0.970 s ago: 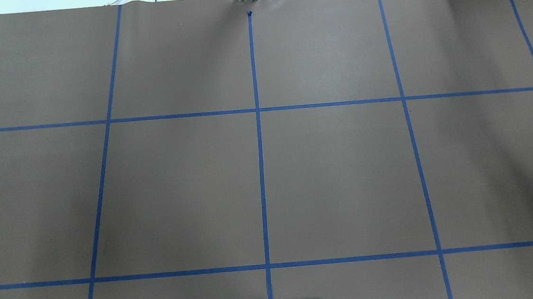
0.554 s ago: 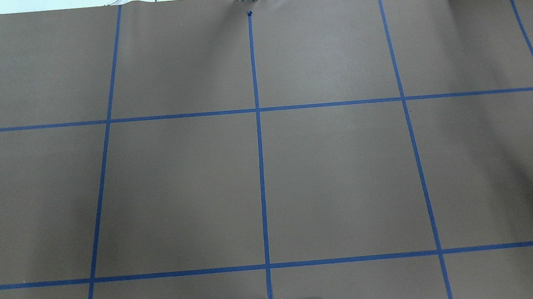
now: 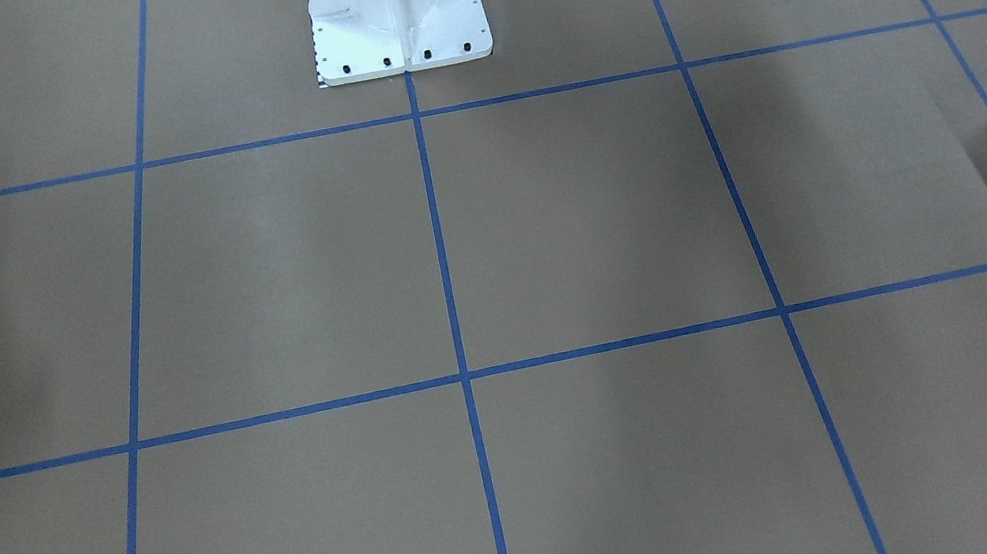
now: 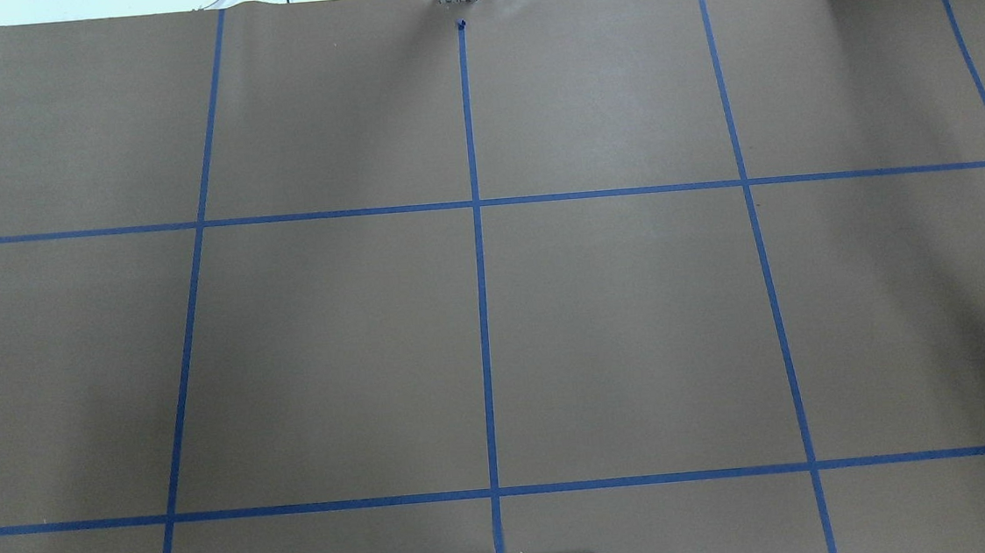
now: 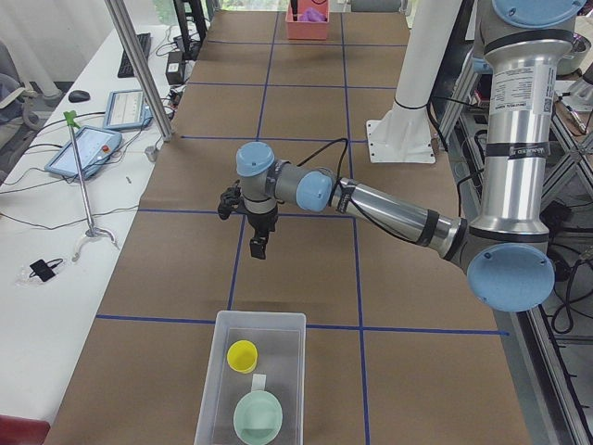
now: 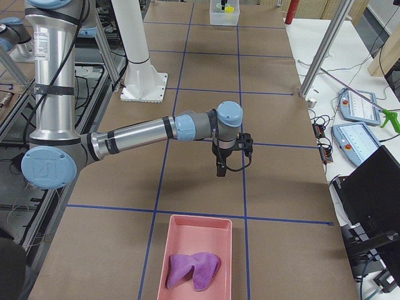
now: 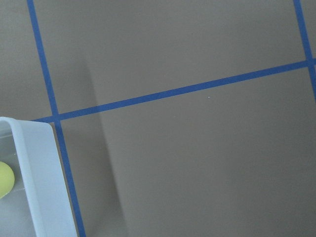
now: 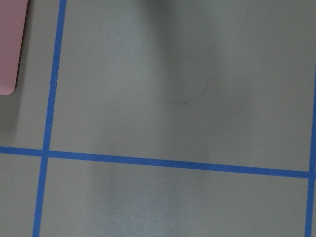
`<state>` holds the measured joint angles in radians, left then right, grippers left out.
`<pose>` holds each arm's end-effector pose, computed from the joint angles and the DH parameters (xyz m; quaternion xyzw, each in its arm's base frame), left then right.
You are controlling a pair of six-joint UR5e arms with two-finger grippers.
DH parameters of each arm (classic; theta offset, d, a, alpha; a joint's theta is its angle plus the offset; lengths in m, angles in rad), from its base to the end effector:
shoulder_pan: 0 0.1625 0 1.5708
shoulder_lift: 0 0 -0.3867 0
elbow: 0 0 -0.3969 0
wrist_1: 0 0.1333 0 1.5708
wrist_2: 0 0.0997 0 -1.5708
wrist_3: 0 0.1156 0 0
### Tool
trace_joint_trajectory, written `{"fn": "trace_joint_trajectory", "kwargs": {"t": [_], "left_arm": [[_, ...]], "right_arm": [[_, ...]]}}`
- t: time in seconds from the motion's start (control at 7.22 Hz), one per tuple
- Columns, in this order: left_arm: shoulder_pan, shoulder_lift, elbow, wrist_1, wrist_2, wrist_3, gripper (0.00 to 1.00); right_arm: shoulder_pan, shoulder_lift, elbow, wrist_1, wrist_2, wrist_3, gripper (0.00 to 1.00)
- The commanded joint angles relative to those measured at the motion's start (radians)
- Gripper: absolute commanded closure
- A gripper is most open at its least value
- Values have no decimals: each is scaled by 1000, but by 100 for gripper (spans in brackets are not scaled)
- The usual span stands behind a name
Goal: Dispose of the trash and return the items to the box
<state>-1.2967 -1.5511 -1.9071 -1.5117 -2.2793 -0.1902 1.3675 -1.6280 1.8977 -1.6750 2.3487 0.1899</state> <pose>0.0763 -0.4858 0.4850 0.0380 0.3625 0.0835 0.9275 -0.0443 -0.4732 0.5076 0.0012 -0.3856 -0.0375 0.9219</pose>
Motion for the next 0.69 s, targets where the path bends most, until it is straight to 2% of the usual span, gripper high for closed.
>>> {"fn": "trace_joint_trajectory", "kwargs": {"t": [0.0,0.55], "left_arm": [[-4,26,5,-1,1,2,2],[-35,31,29,2,-5,0,2]], "right_arm": [[37,-19,-9,-8,-3,-13,0],[48,-47,-26,-3,-9,-13,0]]}}
